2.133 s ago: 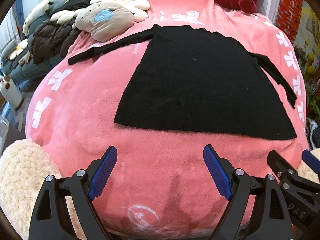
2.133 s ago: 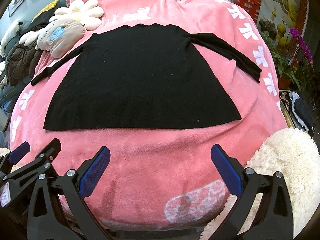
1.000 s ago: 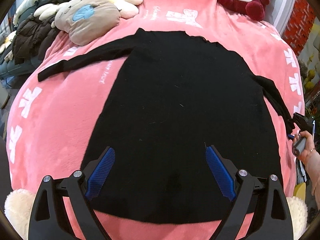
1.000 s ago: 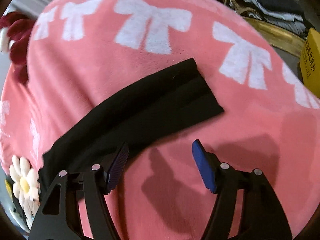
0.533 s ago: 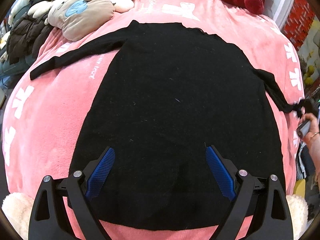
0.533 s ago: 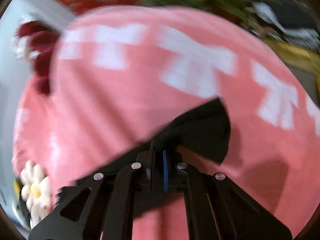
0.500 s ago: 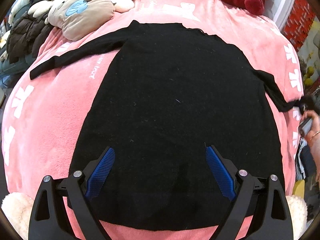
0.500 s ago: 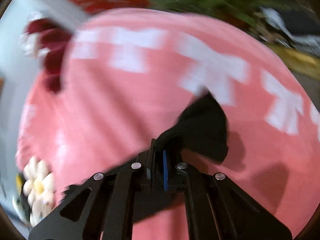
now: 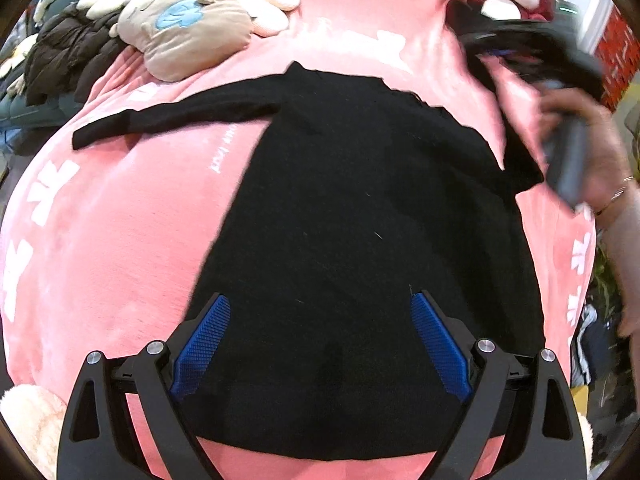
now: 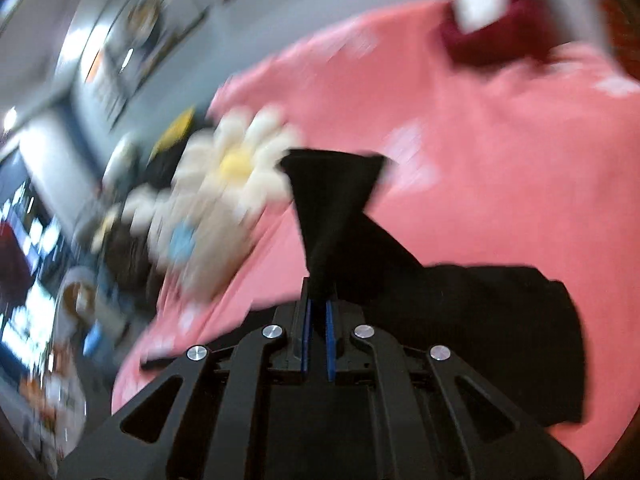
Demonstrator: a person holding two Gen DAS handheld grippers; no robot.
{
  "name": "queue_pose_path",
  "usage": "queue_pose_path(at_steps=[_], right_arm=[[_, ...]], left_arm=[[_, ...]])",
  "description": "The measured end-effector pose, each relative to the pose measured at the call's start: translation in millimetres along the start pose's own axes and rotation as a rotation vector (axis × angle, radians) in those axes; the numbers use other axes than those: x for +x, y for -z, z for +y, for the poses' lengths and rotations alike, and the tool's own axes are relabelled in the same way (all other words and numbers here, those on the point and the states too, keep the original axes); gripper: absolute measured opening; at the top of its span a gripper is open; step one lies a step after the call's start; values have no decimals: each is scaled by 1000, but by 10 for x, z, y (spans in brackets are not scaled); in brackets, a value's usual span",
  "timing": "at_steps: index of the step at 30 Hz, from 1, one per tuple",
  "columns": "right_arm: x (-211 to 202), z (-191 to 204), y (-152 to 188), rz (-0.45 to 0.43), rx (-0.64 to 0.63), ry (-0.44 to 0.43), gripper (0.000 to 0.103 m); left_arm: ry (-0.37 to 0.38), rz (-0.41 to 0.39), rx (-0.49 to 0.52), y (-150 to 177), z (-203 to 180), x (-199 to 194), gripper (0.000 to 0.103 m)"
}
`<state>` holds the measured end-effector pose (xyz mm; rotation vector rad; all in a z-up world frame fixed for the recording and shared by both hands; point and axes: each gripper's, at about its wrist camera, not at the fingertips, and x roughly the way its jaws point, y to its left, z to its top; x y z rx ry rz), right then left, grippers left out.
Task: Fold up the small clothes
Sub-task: 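Fold the held sleeve across the shirt body and open the right tool, then grasp the other sleeve with the left tool and fold it across the body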
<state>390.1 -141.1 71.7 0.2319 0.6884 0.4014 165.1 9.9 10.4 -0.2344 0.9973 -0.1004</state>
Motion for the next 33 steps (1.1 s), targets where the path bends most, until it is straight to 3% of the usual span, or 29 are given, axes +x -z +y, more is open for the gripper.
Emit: queue_pose_path(at_steps=[2,4,6,8,10,13,15,18,20,22,23,24,25,26,27,28,31,33], right_arm=[[504,232,300,157,-86,34,9],[628,316,581,218,-136,60,9],[455,356,753,205,-139,72,13],[86,139,815,151,-96,116,31],[-251,-155,922,96,-61,201,40],[-595,-649,1093,92,-44,369,40],[-687,-955,1138,110,6,425,40],[-781,-1313,1137,117,68,452,40],[-771,-1448,1145,119,87,439,40],[-737,-1569,1179,120,93,426,40],[-673,-1572,1185,121,96,421,40],[-629,-1618,1169,123,105,412,40],[-590,-1660,1153,128,117,395,40],[-507,-1658,1138,127,128,383,37],[-477,-1680,1121,124,135,370,35],[-452,-1693,1092,125,132,364,31],[-535,-1708,1003,83,112,407,27],[-642,-1721,965,61,106,452,28]], left_arm=[[2,2,-19,-52,85,-10,90],[19,10,-44,-162,180,5,90],[42,7,-69,-275,260,18,90],[83,-1,-96,-479,336,72,90],[124,-8,-110,-738,343,188,90],[162,6,-126,-1150,227,488,93],[160,50,-162,-1406,130,824,93],[145,144,-243,-1608,60,1326,93],[174,198,-332,-1656,42,1600,93],[151,179,-370,-1685,26,1668,91],[157,156,-365,-1716,-8,1666,84],[191,133,-329,-1782,-77,1667,56],[225,135,-293,-1836,-126,1681,34],[266,145,-259,-1899,-172,1688,0],[317,151,-237,-1999,-227,1697,0],[317,129,-223,-2072,-268,1653,0],[269,-22,-123,-2447,-394,1403,0],[244,-79,-110,-2626,-364,1289,0]])
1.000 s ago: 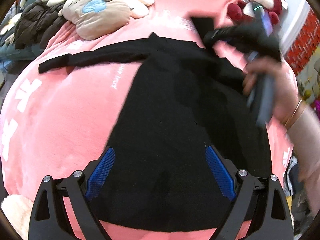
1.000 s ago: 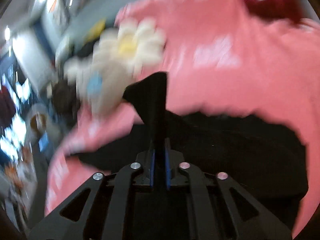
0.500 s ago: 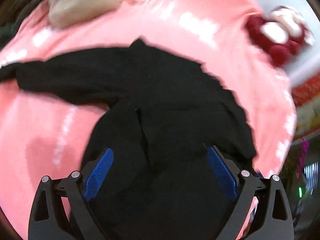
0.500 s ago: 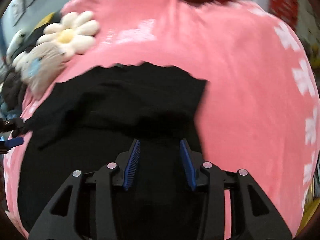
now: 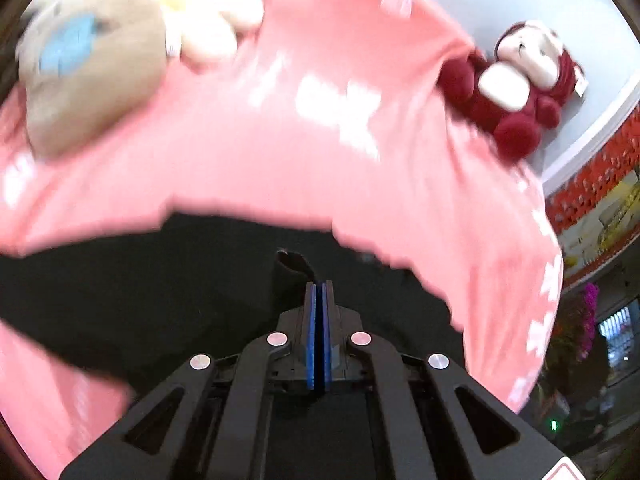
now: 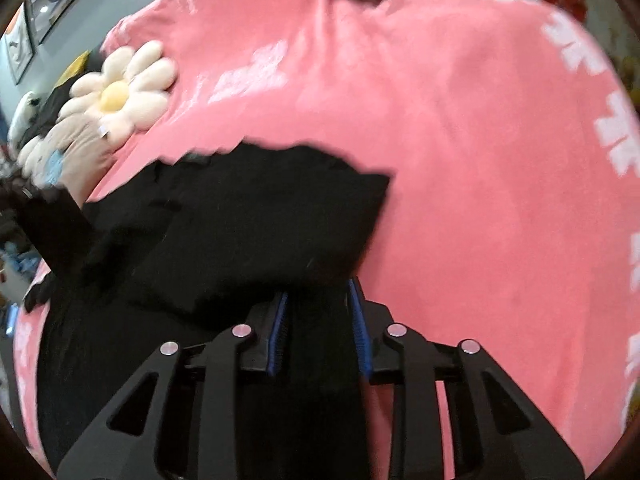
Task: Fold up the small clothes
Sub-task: 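Grasp the other sleeve with the left tool and fold it across the body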
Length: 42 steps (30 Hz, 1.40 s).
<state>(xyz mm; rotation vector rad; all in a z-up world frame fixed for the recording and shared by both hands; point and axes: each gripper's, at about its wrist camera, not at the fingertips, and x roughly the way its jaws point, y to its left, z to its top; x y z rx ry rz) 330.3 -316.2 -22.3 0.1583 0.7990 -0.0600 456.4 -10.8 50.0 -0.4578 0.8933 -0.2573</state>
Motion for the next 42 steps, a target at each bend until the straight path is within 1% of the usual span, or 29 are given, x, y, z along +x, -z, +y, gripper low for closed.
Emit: queue_pose_path(at_steps=[2,3,4,5,7,9,10,11,12,13,15,17,18,19,20,22,24,26,28,30,31,33,34,35,37,38,39,41,42], right_arm=[[-86,34,43,-6,-25,4,35],[-122,90,90,-7,-42,-14,36],[-133,161,128,-4,-63,-28,44],[-121,251,167,0,-95,-27,49],[-27,376,206,11,-146,0,51],[135,396,200,36,-155,28,51],[200,371,183,52,-144,31,40],[248,324,155,61,-127,36,24],[252,231,92,61,-97,56,14],[219,141,48,54,-67,61,8],[156,-85,6,38,-13,55,9],[306,-164,104,133,-54,57,20],[225,-186,141,108,-62,40,20],[163,-191,135,116,-64,33,25],[78,-202,120,119,-57,26,25],[-183,-261,53,70,2,-14,25],[-360,-253,-67,19,24,-53,25],[-387,-145,-225,4,-5,-70,18],[-219,-27,-434,17,-14,-108,10],[121,36,-569,66,-15,-115,9],[338,51,-619,102,-20,-105,8],[765,38,-652,187,-53,-28,8],[921,0,-661,206,-71,23,7],[1033,-94,-709,182,-79,52,4],[1091,-210,-822,191,-43,106,4],[1081,-227,-882,194,-26,114,5],[980,-206,-939,167,-15,113,6],[791,-137,-949,125,-3,29,6],[730,-65,-888,127,-18,-5,6]], left_arm=[[-52,29,16,-118,104,87,1],[-83,45,21,-100,177,110,1],[-123,70,26,-77,284,180,1],[-140,96,22,-29,379,247,1],[-132,140,-14,75,561,334,1],[-139,155,-47,180,692,369,1],[-136,155,-58,233,718,388,1],[-139,156,-58,268,729,404,1],[-149,157,-55,292,732,425,1],[-150,157,-53,313,722,428,1],[-155,166,-39,329,711,447,5],[-172,186,-17,376,742,493,5],[-175,196,-8,401,773,511,5],[-175,189,0,411,782,511,5],[-177,185,5,412,777,512,5],[-201,189,21,409,754,478,5],[-215,164,35,390,690,380,5],[-201,103,52,347,563,214,6],[-165,77,42,299,416,144,14],[-137,109,52,286,283,223,27],[-144,143,81,300,206,334,27],[-201,197,124,353,166,565,27],[-256,241,132,395,217,730,27],[-271,254,129,405,245,795,27],[-279,213,150,387,237,801,28],[-284,220,158,378,230,815,28],[-283,225,158,371,233,825,28],[-268,227,161,370,251,841,32],[-263,225,167,375,253,846,34]])
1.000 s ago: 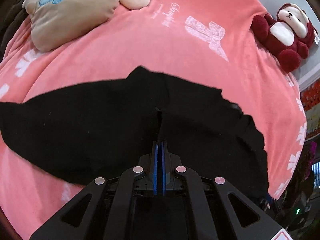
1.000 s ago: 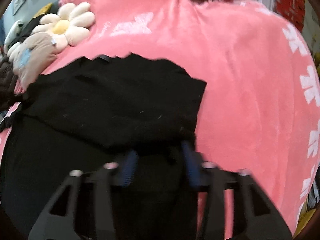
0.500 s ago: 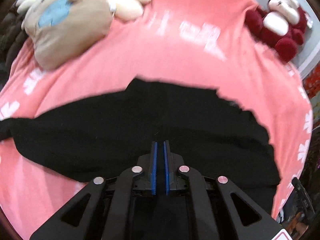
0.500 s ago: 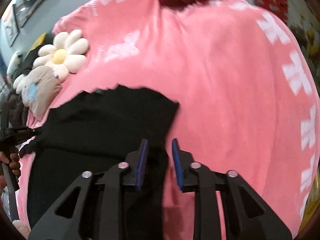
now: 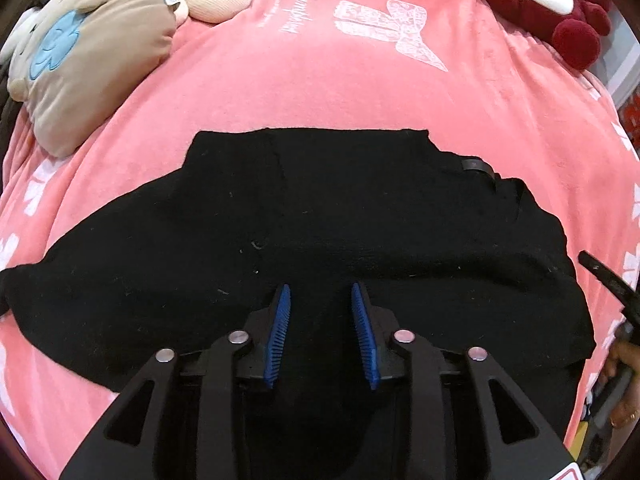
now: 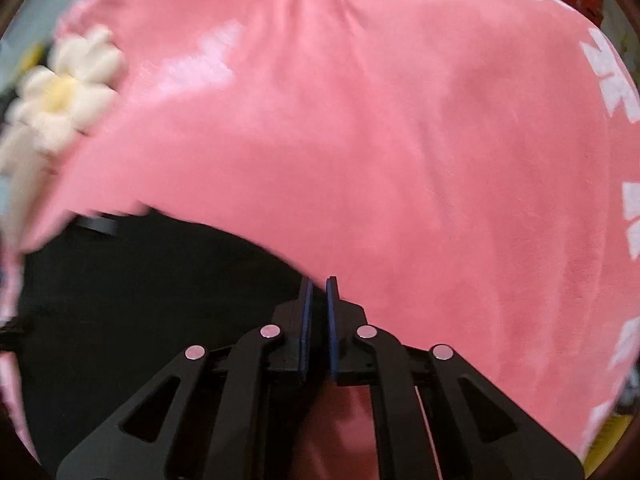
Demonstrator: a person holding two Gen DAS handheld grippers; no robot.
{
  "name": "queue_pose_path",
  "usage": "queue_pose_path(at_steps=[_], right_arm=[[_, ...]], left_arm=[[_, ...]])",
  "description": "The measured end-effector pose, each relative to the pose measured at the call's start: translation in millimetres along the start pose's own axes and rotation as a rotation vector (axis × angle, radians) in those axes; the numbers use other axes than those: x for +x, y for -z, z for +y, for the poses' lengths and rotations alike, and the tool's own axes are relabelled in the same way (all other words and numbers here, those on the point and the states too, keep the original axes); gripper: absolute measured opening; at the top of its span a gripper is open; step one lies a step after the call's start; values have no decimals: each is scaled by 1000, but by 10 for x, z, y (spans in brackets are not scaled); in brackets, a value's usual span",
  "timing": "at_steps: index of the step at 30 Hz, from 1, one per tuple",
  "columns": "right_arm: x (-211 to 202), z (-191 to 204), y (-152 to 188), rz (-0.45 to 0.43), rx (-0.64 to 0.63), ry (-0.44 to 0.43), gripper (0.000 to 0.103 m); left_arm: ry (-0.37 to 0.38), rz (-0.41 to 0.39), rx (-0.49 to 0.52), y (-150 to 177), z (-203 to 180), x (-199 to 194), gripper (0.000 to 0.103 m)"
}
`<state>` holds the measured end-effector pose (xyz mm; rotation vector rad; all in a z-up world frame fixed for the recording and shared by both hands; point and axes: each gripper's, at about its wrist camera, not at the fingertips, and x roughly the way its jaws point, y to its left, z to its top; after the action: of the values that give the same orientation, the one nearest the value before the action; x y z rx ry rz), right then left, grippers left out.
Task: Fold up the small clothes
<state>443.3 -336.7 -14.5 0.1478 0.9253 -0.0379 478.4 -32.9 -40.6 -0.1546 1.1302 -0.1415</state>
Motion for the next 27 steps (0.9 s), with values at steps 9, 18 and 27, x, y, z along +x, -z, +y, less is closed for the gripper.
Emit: queue_pose_path(at_steps=[9,18,27], right_arm=[[-297,87,409,-42,15,1,7],[-908,455,1042,-72,-104,58,12],[-1340,1317,2071,82,-208,-74,12]], left_arm=[[48,-52,-3,159,1,-173,54],[110,-171,-378,756,1253,-884,73],[120,-175,-957,1141,3000,-840,76]])
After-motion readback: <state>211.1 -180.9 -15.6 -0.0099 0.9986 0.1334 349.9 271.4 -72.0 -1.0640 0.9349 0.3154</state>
